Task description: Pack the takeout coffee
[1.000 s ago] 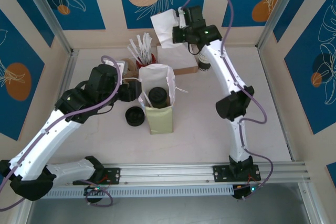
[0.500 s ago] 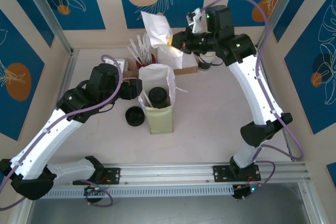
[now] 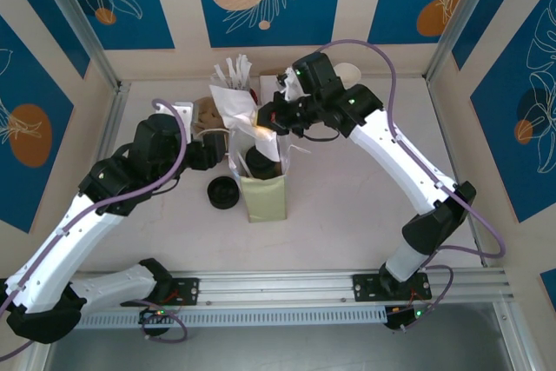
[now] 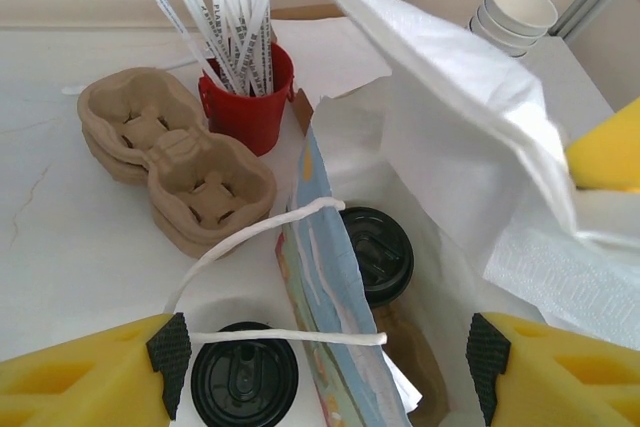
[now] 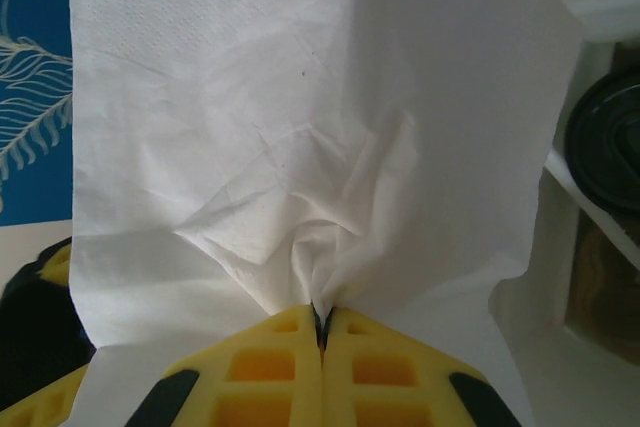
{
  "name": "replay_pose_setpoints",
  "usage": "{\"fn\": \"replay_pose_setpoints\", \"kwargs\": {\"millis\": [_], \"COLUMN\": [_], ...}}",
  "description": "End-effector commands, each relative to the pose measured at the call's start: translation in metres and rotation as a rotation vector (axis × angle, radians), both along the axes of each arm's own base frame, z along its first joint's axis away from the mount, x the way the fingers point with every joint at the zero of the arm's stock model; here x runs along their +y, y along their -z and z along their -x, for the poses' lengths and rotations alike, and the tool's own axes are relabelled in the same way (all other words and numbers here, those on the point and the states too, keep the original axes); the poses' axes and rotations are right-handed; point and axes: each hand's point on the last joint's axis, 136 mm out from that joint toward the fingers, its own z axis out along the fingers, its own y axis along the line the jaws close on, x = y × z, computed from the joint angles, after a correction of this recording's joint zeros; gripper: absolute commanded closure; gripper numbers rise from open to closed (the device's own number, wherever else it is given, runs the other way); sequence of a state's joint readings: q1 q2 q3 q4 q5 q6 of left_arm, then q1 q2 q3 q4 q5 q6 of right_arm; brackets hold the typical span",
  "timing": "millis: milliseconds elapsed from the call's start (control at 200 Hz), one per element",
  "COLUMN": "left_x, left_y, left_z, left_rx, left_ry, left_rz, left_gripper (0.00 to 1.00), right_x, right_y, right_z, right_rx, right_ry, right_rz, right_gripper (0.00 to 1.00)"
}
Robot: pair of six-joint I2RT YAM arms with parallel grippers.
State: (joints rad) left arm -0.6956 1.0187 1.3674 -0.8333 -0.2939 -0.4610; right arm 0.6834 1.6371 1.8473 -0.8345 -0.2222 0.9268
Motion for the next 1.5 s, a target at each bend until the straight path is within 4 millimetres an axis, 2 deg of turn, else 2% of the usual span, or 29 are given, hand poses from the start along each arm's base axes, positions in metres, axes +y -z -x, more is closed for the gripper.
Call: {"fn": "replay_pose_setpoints", "kwargs": {"millis": [0,200,425,595,885,1075,1165,1275,1495], "left_x": [0.007,0.007,0.008,0.009,0.011,0.009,0.01,0.011,0.011], "left_y": [-0.001,0.0,0.001,0.002,0.004,0.005,0.005,0.005,0.006], "left_z": [-0.001,-0.001,0.001,0.002,0.004,0.005,0.005,0.006,0.006], "left_rx": [-0.017,-0.018,-0.019,-0.018,-0.017,-0.013,-0.016,-0.016,-0.013], "left_ry": [-0.019,-0.016,-0.016,-0.017,-0.019,-0.012,-0.014,-0.014,-0.016], "left_rz": [-0.012,-0.012,-0.012,-0.012,-0.008,-0.001,-0.001,0.0,0.001], "left_gripper": [0.25,0.25,0.25,0.25,0.25,0.25,0.25,0.25,0.25], "right_x": [-0.015,-0.018,-0.025,-0.028,-0.034,-0.027,-0.021,-0.012,-0.003], "right_y": [0.016,0.05,0.075,0.089,0.103,0.099,0.092,0.074,0.032], "right_z": [0.003,0.006,0.008,0.011,0.012,0.014,0.015,0.015,0.013], "right_rx": [-0.031,-0.051,-0.107,-0.138,-0.165,-0.178,-0.195,-0.232,-0.304], "right_ry": [0.069,0.087,0.081,0.06,0.045,0.026,0.018,0.006,-0.017], "right_rz": [0.12,0.314,0.553,0.704,0.853,0.82,0.776,0.699,0.579], "right_gripper": [1.0,1.0,1.0,1.0,1.0,1.0,0.88,0.71,0.59]}}
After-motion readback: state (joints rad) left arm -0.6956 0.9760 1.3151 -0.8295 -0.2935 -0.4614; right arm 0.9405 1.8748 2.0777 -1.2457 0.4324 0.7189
